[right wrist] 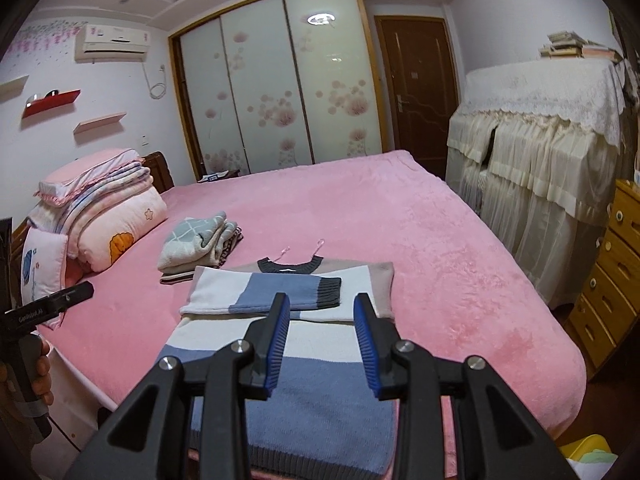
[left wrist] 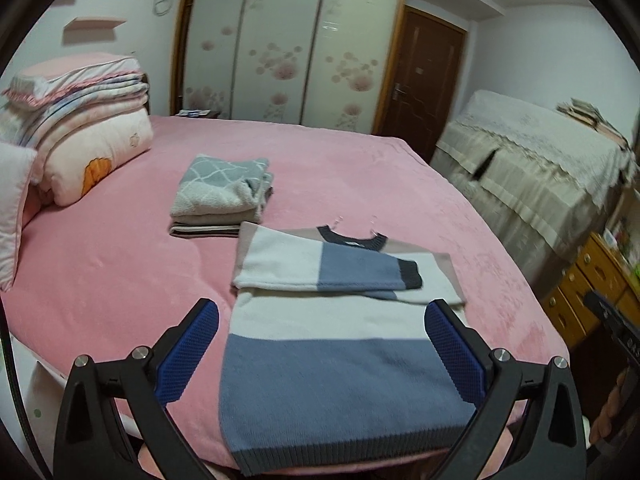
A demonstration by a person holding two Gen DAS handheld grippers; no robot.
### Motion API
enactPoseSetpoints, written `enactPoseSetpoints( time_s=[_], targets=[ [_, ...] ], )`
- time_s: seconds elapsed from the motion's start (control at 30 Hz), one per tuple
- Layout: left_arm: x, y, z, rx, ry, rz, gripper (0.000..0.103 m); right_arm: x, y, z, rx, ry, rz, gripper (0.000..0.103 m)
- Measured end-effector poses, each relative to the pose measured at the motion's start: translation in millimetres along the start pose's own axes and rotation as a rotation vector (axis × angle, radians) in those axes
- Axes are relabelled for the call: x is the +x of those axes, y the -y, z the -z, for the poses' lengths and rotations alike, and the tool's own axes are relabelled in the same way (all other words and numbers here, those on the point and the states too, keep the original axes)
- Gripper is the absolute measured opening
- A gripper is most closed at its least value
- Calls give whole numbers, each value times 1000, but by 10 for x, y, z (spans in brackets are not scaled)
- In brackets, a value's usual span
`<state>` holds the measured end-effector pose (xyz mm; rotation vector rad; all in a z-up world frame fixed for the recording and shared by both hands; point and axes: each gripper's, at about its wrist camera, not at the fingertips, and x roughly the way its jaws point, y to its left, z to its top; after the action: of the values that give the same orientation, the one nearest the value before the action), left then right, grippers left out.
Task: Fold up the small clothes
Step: 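Raise both grippers away from the sweater toward its dark hem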
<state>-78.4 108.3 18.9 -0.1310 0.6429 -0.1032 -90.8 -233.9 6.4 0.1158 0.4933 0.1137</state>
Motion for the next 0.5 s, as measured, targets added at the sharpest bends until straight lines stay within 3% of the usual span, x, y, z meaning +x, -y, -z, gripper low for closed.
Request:
enactPoseSetpoints(
  time_s=[0.27, 0.5],
  targets=[
    [-77, 103, 259, 46, -30, 26, 102, -86, -304, 168, -111, -4, -26, 34],
    [63, 11, 560, 88, -65, -4, 102, -87, -370, 534, -179, -30, -28, 34]
  ],
)
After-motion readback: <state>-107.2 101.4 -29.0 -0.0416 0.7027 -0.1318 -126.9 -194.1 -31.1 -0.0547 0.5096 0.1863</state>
